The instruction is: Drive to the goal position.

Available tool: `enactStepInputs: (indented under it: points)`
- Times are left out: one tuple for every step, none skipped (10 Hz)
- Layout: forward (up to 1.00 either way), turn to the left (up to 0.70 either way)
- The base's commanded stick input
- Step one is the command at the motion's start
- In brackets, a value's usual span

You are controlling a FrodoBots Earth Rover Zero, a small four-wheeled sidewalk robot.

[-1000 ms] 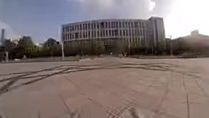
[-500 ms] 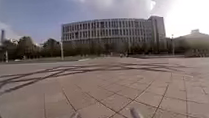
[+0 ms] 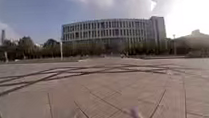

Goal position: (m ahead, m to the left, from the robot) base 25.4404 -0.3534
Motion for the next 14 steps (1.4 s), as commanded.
enactStepInputs:
  points:
    - [1.0, 0.0]
    - [1.0, 0.0]
    - [1.0, 0.0]
    - [1.0, 0.0]
    - [1.0, 0.0]
    - [1.0, 0.0]
    - [1.0, 0.0]
    - [1.0, 0.0]
    - [1.0, 0.0]
    - [1.0, 0.0]
    - [1.0, 0.0]
    - [1.0, 0.0]
    - [1.0, 0.0]
    - [1.0, 0.0]
